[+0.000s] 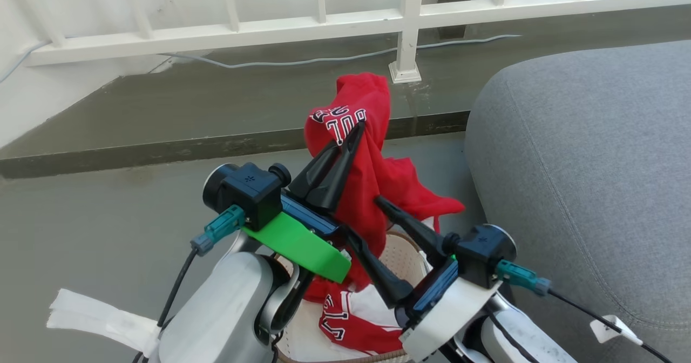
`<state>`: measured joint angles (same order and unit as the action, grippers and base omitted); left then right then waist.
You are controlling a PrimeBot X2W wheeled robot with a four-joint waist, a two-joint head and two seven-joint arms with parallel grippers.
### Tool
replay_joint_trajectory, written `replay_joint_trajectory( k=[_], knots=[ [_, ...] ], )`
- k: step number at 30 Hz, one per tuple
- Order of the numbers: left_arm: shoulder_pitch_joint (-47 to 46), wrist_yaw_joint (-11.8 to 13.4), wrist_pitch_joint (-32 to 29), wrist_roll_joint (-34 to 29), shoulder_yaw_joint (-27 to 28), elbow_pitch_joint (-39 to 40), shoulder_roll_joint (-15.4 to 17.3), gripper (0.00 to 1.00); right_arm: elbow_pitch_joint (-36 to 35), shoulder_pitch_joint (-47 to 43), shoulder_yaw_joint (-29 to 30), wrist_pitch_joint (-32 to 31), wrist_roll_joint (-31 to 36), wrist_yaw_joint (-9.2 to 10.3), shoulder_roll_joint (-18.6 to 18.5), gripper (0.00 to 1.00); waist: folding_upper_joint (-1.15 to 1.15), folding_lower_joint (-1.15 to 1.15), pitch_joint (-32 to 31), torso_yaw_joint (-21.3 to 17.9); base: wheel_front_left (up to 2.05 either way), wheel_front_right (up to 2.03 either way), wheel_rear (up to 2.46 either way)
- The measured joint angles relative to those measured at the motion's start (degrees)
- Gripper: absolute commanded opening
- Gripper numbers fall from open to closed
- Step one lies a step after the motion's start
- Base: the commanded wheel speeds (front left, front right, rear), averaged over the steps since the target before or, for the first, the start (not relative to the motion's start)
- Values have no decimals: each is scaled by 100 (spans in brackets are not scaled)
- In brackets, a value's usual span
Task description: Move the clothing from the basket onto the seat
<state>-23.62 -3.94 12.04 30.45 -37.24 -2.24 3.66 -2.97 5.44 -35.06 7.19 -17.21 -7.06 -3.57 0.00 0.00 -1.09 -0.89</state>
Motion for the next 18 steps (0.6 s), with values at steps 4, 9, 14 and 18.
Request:
replay_joint_trajectory(
  k=[4, 9, 14, 18],
  knots=[
    [-1, -1, -41, -7, -48, 92, -1, 0, 250, 9, -35, -124, 4, 0, -2, 100, 0, 0, 13, 33, 0, 0, 0],
    [-1, -1, -75, -18, -185, 143, -5, 0, 506, 155, -12, -136, -5, 0, -2, 100, 0, 0, 32, 85, 0, 0, 0],
    [-1, -8, -98, -24, -238, 190, -8, 0, 722, 337, -11, -177, -46, 0, -2, 0, 0, 0, 52, 133, 0, 0, 0],
    [-1, -8, -130, -24, -266, 222, -8, 0, 814, 388, -25, -176, -75, 0, -1, 0, 0, 0, 64, 162, 0, 0, 0]
  ],
)
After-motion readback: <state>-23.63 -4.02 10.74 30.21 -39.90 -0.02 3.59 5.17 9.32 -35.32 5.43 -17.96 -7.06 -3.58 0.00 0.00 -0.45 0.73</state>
